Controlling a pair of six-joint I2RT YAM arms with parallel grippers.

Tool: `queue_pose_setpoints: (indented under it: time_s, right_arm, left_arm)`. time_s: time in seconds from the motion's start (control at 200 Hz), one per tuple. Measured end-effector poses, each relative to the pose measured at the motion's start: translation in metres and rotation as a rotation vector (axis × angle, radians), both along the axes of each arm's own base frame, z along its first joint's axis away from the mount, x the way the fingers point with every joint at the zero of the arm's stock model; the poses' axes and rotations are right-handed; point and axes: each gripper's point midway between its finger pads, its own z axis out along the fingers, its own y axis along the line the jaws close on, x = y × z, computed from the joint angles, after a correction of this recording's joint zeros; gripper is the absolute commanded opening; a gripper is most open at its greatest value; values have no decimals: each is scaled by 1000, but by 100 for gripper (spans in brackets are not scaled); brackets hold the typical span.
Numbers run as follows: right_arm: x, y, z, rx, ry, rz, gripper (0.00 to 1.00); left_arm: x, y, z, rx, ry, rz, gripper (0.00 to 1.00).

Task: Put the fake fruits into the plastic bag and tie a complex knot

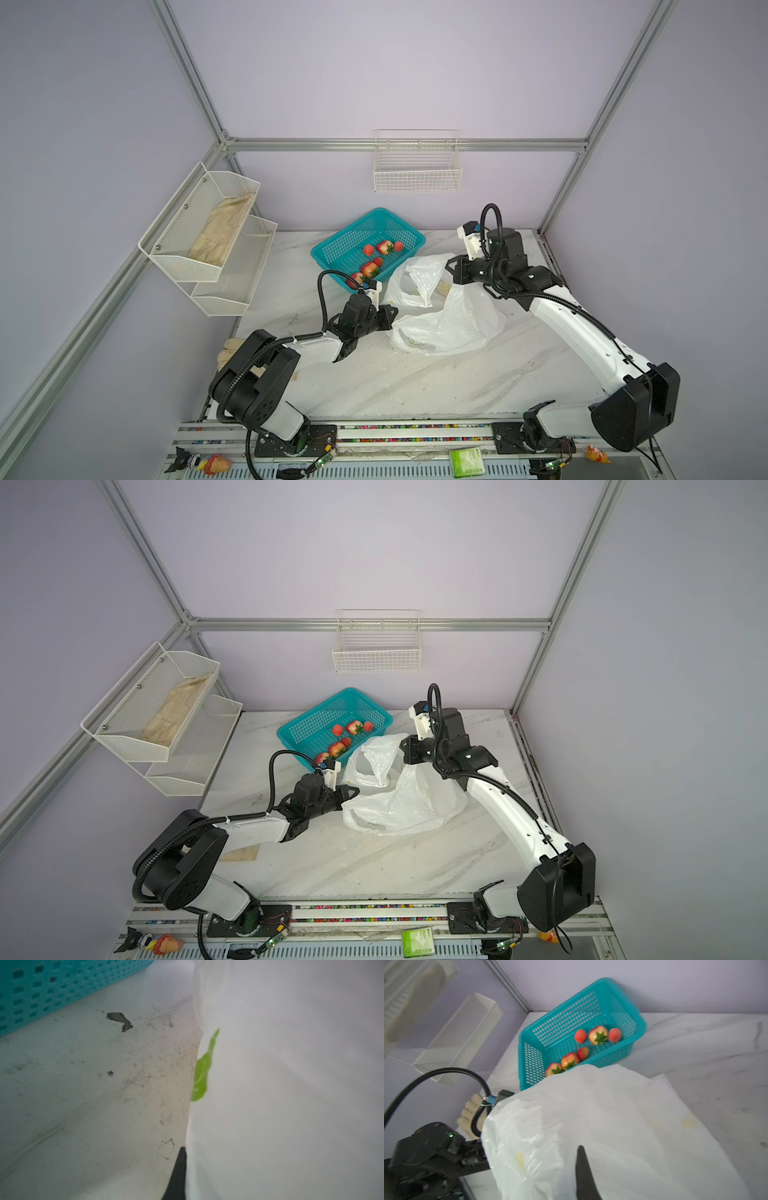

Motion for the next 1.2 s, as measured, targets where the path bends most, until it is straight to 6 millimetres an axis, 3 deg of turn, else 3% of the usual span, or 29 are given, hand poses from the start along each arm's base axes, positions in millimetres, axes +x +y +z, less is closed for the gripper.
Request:
queue_pose_setpoints:
  time_s: [0.135, 0.305, 0.475, 0.555, 0.65, 0.79, 0.85, 0.875, 0.97, 1.085, 1.2]
  right_arm:
    - [3, -34, 11, -150, -48, -123, 0]
    - [5, -42, 9, -202, -56, -144, 0]
    - [6, -35, -4, -201, -21, -111, 0]
    - [2, -29, -9, -181, 1, -79, 0]
    - [-3, -22, -11, -156, 19, -42, 0]
    - [-6, -20, -18, -150, 42, -29, 0]
    - [-7, -24, -25, -169, 58, -42, 0]
    - [-8, -27, -28, -183, 66, -54, 0]
    - [-6, -43, -36, -248, 80, -119, 0]
    - [-2, -54, -40, -291, 73, -175, 0]
    - [3, -55, -42, -296, 71, -190, 0]
  left_arm:
    - [6, 5, -4, 19, 19, 21, 1]
    - [3, -2, -5, 51, 12, -26, 54]
    - [1, -4, 26, 146, -156, -73, 81]
    - [4, -14, 47, 196, -263, -107, 85]
    - [12, -29, 71, 235, -365, -139, 82]
    - [32, -50, 90, 261, -439, -155, 59]
    - [44, -55, 93, 261, -444, -150, 56]
    - [50, -56, 93, 256, -435, -144, 58]
    - [66, -54, 93, 226, -391, -135, 82]
    - [70, -34, 97, 198, -342, -135, 89]
    - [61, 2, 136, 183, -392, -101, 93]
